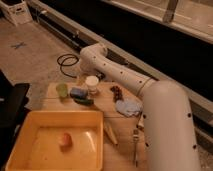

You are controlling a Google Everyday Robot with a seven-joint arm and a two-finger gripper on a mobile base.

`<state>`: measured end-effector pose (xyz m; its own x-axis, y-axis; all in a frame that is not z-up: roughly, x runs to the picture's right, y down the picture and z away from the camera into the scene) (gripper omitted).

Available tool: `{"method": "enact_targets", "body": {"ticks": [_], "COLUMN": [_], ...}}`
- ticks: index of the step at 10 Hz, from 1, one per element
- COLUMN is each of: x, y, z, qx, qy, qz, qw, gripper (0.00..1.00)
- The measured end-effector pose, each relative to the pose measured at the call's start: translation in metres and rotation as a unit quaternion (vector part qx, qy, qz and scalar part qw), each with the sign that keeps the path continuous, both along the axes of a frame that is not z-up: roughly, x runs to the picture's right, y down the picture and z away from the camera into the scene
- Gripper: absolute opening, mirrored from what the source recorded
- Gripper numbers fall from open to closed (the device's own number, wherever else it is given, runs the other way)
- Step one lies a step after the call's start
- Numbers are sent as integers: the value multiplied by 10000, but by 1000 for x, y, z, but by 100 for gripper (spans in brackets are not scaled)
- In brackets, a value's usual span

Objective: Place sponge in table surface

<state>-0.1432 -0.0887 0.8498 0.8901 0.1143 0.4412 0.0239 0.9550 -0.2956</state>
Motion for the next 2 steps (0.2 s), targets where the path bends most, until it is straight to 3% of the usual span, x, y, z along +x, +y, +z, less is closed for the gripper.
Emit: {"method": "enact_targets", "body": {"ticks": [2], "x": [3], "y": [-4], "z": [-4], "qx": [69], "qy": [9], "qz": [40], "qw": [10000], "gripper": [63]}}
